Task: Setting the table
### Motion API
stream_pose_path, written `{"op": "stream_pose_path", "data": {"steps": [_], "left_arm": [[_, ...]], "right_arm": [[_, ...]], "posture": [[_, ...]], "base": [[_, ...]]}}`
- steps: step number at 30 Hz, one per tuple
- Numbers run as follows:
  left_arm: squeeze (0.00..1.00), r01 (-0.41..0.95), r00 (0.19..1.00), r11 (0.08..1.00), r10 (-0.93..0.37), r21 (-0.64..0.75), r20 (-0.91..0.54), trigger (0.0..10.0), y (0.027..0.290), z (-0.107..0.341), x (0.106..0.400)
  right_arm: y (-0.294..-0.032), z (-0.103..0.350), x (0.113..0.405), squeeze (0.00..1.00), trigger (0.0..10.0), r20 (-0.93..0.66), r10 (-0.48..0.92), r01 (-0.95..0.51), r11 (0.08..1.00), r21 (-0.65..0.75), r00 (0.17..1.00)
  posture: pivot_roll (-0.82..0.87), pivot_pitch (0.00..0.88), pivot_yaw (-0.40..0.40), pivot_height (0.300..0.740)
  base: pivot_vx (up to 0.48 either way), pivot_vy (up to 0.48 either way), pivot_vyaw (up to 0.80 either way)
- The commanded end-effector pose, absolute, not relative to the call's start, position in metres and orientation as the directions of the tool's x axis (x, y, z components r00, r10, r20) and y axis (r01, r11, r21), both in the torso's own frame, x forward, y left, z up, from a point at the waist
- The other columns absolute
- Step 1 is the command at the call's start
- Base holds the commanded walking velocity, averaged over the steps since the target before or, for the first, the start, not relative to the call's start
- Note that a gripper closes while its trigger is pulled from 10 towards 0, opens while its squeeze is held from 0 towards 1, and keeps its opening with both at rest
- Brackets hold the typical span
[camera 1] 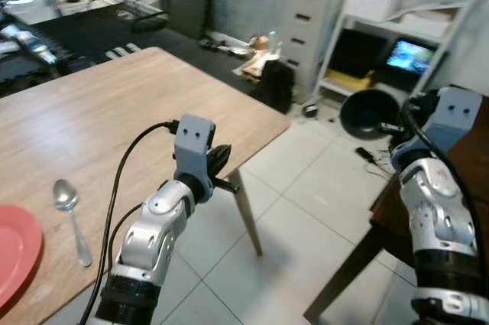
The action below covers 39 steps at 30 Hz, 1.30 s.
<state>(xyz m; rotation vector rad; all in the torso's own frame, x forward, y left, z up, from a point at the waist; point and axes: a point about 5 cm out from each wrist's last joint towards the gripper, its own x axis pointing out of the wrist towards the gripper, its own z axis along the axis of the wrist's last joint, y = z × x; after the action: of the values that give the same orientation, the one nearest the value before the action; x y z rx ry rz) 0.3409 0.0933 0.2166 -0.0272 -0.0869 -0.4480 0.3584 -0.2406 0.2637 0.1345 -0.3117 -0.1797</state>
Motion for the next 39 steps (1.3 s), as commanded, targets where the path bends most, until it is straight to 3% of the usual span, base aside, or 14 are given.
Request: {"op": "stream_pose_path", "data": {"steps": [1, 21, 26, 39], "left_arm": [[0.00, 0.426, 0.903, 0.905, -0.425, -0.009, 0.061, 10.0, 0.0949, 0.2096, 0.3405], [0.00, 0.405, 0.913, 0.914, -0.405, 0.005, 0.057, 10.0, 0.0922, 0.2101, 0.3442], [0.00, 0.372, 0.926, 0.928, -0.372, 0.018, 0.066, 10.0, 0.0938, 0.2116, 0.3471], [0.00, 0.353, 0.933, 0.935, -0.354, 0.027, 0.067, 10.0, 0.0942, 0.2122, 0.3499]], "right_arm": [[-0.2424, 0.2587, 0.3576, 0.00, 10.0, 0.281, -0.208, 0.164, 0.971, 0.172, 0.937], [-0.2439, 0.2589, 0.3577, 0.00, 10.0, 0.280, -0.222, 0.179, 0.969, 0.170, 0.934], [-0.2422, 0.2589, 0.3583, 0.00, 10.0, 0.285, -0.214, 0.178, 0.973, 0.145, 0.934], [-0.2411, 0.2586, 0.3590, 0.00, 10.0, 0.286, -0.209, 0.173, 0.974, 0.148, 0.935]], "posture": [[-0.03, 0.107, 0.073, 0.740], [-0.03, 0.116, 0.072, 0.740], [-0.03, 0.117, 0.072, 0.740], [-0.03, 0.116, 0.073, 0.740]], "base": [[0.000, 0.000, -0.80], [0.000, 0.000, -0.80], [0.000, 0.000, 0.00], [0.252, -0.388, 0.00]]}}
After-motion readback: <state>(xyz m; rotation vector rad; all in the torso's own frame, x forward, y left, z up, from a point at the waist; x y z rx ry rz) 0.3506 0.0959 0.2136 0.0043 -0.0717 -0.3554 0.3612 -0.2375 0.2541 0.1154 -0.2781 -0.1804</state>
